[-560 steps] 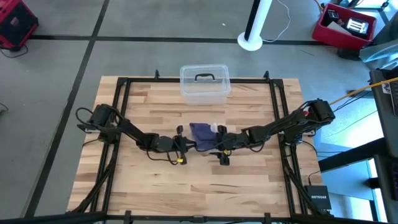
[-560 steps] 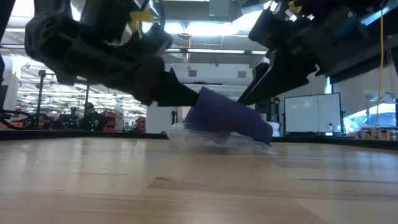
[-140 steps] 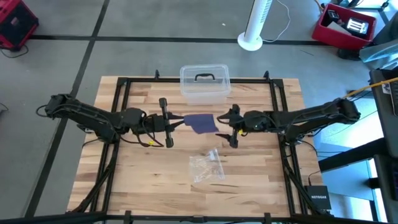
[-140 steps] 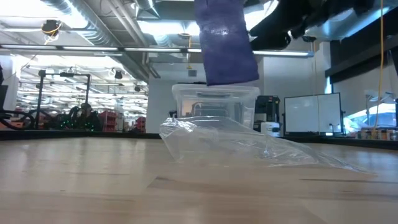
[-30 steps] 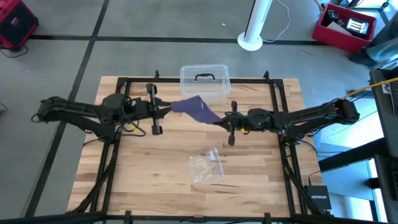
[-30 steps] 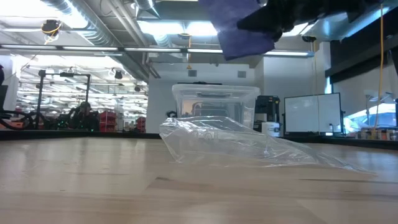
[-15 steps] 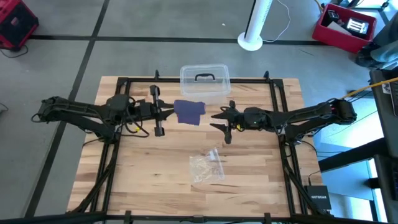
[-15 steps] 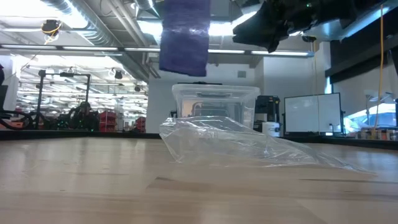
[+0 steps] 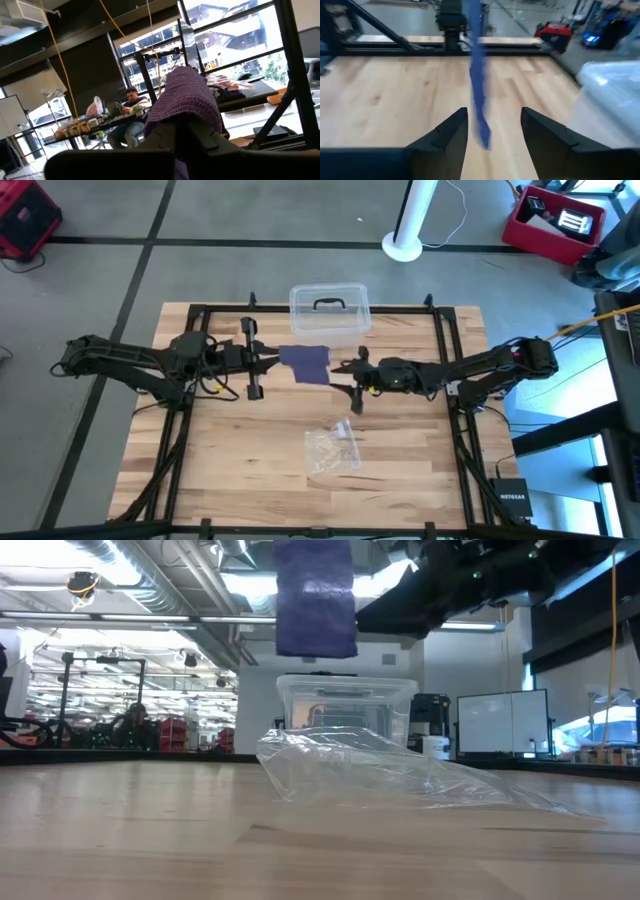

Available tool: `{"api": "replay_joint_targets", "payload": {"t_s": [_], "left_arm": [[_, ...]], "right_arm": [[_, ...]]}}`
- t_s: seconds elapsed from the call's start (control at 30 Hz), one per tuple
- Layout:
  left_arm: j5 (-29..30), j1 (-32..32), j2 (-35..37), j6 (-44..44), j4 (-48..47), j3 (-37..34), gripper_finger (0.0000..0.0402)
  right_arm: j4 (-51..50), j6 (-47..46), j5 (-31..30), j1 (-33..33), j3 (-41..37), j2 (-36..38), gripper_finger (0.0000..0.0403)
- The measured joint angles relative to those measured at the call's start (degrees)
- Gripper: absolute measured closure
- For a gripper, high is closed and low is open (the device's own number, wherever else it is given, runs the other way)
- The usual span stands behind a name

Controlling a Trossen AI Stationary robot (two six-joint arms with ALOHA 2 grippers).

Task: Roll bandage
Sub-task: Roll the violet bandage

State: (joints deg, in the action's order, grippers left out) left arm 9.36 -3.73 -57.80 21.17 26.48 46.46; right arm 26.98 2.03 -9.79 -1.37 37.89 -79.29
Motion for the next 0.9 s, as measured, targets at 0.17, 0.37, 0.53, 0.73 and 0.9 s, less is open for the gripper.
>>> {"api": "replay_joint_targets", "payload": {"t_s": [0.17,0.37,0.53,0.73,0.9], "left_arm": [[-0.01,0.0,0.0,-0.3,-0.05,0.0,0.0398],[-0.17,0.04,0.0,0.26,-0.05,0.0,0.0398],[-0.19,0.04,0.0,0.25,-0.04,0.0,0.0398],[-1.6,0.02,0.0,-0.17,0.19,0.0,0.0398],[-1.67,0.02,0.02,-0.13,1.2,0.0,0.0398]], "right_arm": [[0.98,0.83,0.35,0.02,-0.02,-0.17,0.0219],[9.46,-1.74,4.87,-0.09,-0.02,-4.72,0.022],[15.73,-1.01,4.37,0.42,-0.02,-9.44,0.022],[22.27,2.6,4.91,0.32,0.77,-13.7,0.0233],[22.05,4.41,7.08,0.2,1.62,-13.92,0.0341]]}}
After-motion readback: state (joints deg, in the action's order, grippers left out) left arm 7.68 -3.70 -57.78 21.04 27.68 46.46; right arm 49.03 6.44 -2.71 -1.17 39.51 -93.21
